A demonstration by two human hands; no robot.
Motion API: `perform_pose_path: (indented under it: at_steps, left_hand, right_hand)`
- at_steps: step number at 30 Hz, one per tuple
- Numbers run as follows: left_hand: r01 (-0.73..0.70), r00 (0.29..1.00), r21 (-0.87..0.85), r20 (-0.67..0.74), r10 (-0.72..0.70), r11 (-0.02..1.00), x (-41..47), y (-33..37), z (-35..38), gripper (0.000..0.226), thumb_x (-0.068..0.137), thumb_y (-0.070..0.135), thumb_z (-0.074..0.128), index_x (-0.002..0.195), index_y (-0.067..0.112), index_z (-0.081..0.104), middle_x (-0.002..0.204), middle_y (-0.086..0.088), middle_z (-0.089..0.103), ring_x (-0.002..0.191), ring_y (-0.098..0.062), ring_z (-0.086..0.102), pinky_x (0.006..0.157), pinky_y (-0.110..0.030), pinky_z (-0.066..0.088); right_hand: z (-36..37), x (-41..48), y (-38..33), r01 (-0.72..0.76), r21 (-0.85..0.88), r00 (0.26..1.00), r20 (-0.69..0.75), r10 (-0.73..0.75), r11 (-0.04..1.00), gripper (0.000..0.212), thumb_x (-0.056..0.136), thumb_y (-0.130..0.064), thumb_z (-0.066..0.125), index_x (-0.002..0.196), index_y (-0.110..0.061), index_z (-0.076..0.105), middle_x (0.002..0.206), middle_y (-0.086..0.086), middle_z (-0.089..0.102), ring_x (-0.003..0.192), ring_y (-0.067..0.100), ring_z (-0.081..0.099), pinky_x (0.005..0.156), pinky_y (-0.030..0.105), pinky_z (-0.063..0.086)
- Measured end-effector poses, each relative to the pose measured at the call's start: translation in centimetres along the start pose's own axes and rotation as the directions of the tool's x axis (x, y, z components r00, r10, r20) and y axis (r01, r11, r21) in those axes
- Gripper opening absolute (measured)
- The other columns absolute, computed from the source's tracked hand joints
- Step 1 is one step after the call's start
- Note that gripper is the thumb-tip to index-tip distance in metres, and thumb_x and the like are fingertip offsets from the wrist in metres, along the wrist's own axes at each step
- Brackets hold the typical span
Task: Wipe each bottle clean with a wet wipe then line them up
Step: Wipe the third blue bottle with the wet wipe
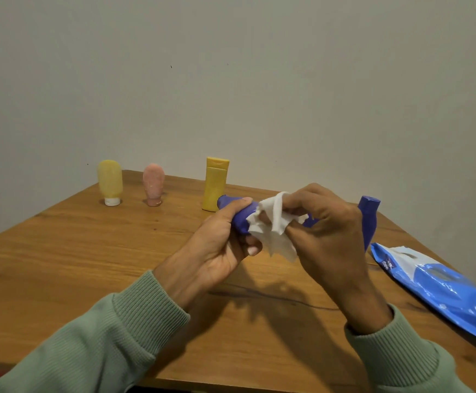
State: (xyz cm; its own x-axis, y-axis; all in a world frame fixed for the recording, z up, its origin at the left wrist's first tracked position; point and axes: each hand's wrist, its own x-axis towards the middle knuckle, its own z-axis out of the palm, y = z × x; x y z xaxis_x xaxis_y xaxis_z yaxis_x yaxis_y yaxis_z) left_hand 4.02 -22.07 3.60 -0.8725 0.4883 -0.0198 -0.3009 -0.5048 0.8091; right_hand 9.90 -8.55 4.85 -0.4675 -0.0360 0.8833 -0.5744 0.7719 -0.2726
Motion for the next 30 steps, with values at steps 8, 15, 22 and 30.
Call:
perform_pose_path:
  at_steps: [8, 15, 22, 30]
  left_hand:
    - [0.006, 1.0, 0.005, -0.005, -0.006, 1.0, 0.0, -0.2, -0.1, 0.02, 0.095, 0.022, 0.053, 0.097, 0.002, 0.055, 0.07, -0.012, 0.055, 0.046, -0.016, 0.049, 0.036, -0.023, 0.039]
    - [0.025, 1.0, -0.071, 0.001, -0.025, 0.997, 0.0, -0.3, -0.1, 0.021, 0.087, 0.017, 0.056, 0.079, -0.001, 0.063, 0.06, -0.013, 0.064, 0.048, -0.017, 0.063, 0.047, -0.026, 0.054]
    - [0.052, 0.999, 0.008, 0.002, -0.052, 0.999, 0.2, 0.0, -0.2, 0.021, 0.094, 0.022, 0.054, 0.099, 0.002, 0.055, 0.072, -0.013, 0.053, 0.047, -0.016, 0.048, 0.039, -0.022, 0.038]
    - [0.046, 0.999, 0.034, -0.004, -0.045, 0.998, 0.1, 0.0, -0.2, 0.032, 0.084, 0.024, 0.061, 0.105, 0.001, 0.053, 0.075, -0.014, 0.053, 0.049, -0.017, 0.047, 0.038, -0.023, 0.039]
  right_hand:
    - [0.3, -0.4, -0.6, 0.042, 0.002, 0.999, 0.017, -0.042, 0.999, 0.021, 0.074, -0.011, 0.075, 0.088, -0.022, 0.064, 0.086, -0.009, 0.057, 0.077, 0.004, 0.056, 0.068, 0.012, 0.048]
    - [1.5, -1.1, -1.4, 0.122, -0.077, 0.99, 0.086, -0.116, 0.989, 0.018, 0.072, -0.02, 0.071, 0.088, -0.016, 0.064, 0.086, -0.004, 0.061, 0.08, 0.002, 0.052, 0.071, 0.009, 0.046]
    - [-0.4, 0.2, -0.2, 0.087, -0.078, 0.994, 0.07, -0.082, 0.993, 0.026, 0.069, -0.006, 0.079, 0.085, -0.019, 0.064, 0.082, -0.011, 0.052, 0.071, -0.003, 0.053, 0.069, 0.008, 0.047]
    - [-0.3, 0.2, -0.3, 0.101, -0.087, 0.992, 0.081, -0.094, 0.991, 0.025, 0.068, -0.009, 0.08, 0.084, -0.02, 0.063, 0.083, -0.012, 0.051, 0.072, -0.008, 0.05, 0.071, 0.001, 0.043]
